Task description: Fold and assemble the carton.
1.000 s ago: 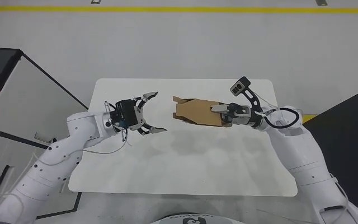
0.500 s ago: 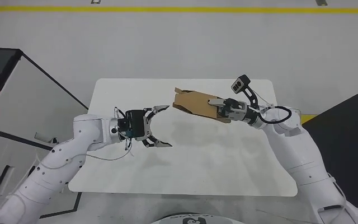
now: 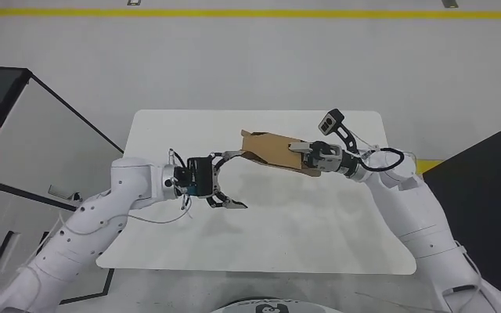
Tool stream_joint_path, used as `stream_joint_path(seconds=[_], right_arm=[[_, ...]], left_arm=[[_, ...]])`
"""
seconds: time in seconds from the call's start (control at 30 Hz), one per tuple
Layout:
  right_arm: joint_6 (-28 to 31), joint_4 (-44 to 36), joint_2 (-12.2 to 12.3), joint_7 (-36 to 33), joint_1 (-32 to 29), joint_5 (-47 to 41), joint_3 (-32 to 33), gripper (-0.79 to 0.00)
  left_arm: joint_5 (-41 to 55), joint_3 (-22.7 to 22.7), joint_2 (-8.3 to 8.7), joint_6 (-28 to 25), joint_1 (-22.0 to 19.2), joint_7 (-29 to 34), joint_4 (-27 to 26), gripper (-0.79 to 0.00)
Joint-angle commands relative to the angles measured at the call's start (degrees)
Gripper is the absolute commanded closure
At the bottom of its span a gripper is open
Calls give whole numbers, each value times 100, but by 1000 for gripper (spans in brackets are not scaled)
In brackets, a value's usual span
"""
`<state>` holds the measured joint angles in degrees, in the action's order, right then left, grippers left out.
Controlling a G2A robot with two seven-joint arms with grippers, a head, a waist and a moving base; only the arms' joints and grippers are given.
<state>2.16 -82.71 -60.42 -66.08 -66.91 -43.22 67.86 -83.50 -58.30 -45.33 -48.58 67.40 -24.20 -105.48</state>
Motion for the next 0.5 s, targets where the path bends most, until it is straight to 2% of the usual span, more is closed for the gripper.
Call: stream_joint_path(seconds=[0.0,0.47], right_arm=[[-14,26,0,49,13,40,14,0],[-57,164,-42,-45,142,15,-59,0]], left_arm=[[-20,35,-17,-36,-30,-7,5,-785],[14,154,-137,-26,-170,67,256,-785]])
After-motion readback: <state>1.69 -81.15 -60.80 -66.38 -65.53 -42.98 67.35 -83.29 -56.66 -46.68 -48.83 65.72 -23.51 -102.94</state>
